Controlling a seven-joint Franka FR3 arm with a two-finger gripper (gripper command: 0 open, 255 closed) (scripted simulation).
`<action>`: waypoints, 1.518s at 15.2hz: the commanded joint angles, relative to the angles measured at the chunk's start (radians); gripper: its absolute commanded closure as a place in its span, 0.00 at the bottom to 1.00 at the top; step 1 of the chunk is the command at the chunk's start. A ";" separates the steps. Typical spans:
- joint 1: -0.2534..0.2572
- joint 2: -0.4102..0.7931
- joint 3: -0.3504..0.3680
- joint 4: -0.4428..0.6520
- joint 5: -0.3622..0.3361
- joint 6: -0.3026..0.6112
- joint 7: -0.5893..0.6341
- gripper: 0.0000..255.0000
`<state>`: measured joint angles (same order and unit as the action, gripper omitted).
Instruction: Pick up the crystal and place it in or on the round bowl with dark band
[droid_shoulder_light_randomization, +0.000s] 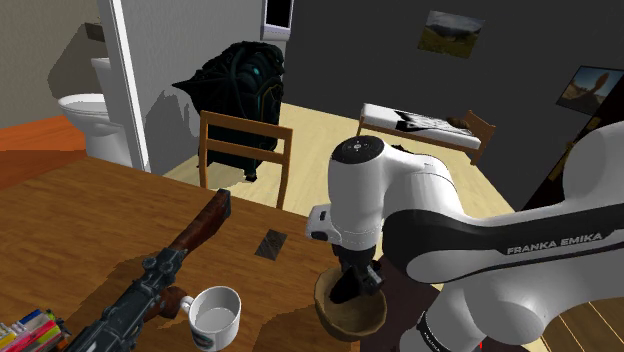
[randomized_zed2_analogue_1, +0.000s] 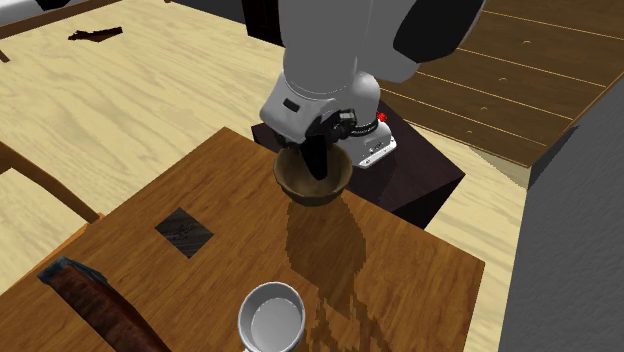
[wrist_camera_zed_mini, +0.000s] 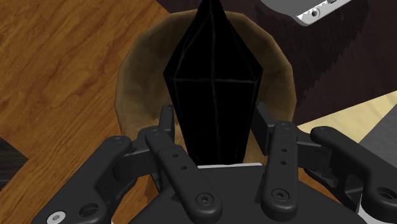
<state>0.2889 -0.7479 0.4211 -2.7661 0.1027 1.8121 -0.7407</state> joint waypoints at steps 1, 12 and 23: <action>0.000 0.013 0.008 -0.020 0.004 0.032 0.005 1.00; -0.001 0.057 0.031 -0.067 0.014 0.123 0.020 1.00; -0.003 0.039 0.018 0.026 0.005 0.013 0.019 0.00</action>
<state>0.2882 -0.7090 0.4423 -2.7672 0.1113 1.8540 -0.7218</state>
